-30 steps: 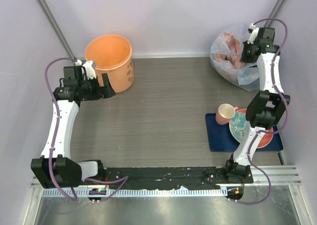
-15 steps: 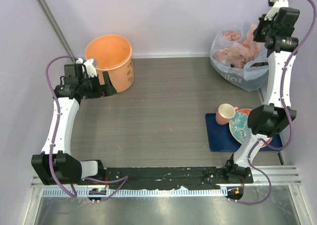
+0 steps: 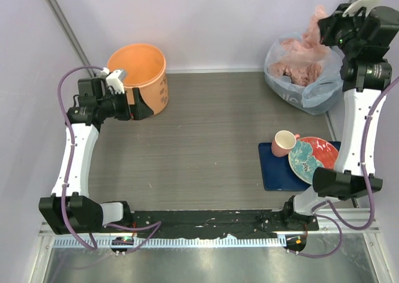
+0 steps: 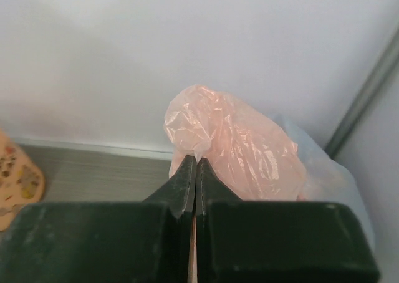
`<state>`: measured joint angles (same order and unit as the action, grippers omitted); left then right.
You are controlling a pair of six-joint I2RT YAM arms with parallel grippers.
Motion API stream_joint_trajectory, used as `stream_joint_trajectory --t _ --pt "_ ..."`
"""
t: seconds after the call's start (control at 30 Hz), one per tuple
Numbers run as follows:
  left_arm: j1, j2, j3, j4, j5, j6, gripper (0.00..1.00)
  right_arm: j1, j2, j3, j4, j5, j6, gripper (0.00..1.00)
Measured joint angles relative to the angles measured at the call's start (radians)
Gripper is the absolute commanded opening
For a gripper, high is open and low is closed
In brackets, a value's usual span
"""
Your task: Put the trash bags into the trash bin
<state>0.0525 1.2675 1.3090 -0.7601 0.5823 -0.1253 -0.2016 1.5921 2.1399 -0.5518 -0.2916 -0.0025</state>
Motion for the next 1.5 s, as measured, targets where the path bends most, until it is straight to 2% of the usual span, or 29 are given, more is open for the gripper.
stream_joint_trajectory --t 0.17,0.3,0.57,0.73,0.87,1.1,1.2,1.27,1.3,1.37,1.4,1.5 --pt "-0.035 -0.042 0.0 0.117 0.171 0.026 1.0 0.172 -0.136 -0.139 0.031 -0.041 0.042 0.01" --pt "-0.183 -0.084 0.0 0.249 0.22 0.059 1.0 0.303 -0.214 -0.305 0.067 -0.061 0.104 0.01" --pt "-0.59 -0.093 0.029 0.341 0.12 0.258 1.0 0.524 -0.231 -0.599 0.125 -0.057 0.266 0.01" --pt "-0.778 -0.055 0.029 0.333 0.046 0.383 0.94 0.626 -0.23 -0.671 0.14 -0.049 0.32 0.01" --pt "-0.826 -0.007 0.016 0.34 -0.014 0.433 0.92 0.663 -0.23 -0.673 0.167 -0.042 0.331 0.01" --pt "-0.831 0.039 -0.044 0.413 -0.117 0.445 0.82 0.691 -0.229 -0.673 0.171 -0.034 0.329 0.01" --pt "-0.831 0.039 -0.067 0.446 -0.157 0.452 0.67 0.698 -0.224 -0.673 0.17 -0.033 0.325 0.01" --pt "-0.831 0.039 -0.082 0.464 -0.171 0.459 0.44 0.7 -0.22 -0.673 0.169 -0.032 0.324 0.01" --pt "-0.831 0.039 -0.09 0.468 -0.172 0.462 0.2 0.7 -0.217 -0.673 0.17 -0.031 0.323 0.01" --pt "-0.831 0.038 -0.103 0.47 -0.172 0.471 0.03 0.7 -0.211 -0.668 0.164 -0.022 0.322 0.01" --pt "-0.831 0.034 -0.111 0.47 -0.167 0.483 0.0 0.7 -0.204 -0.662 0.158 -0.011 0.318 0.01" --pt "-0.831 -0.014 -0.159 0.457 -0.134 0.511 0.0 0.697 -0.175 -0.624 0.134 0.046 0.291 0.01"
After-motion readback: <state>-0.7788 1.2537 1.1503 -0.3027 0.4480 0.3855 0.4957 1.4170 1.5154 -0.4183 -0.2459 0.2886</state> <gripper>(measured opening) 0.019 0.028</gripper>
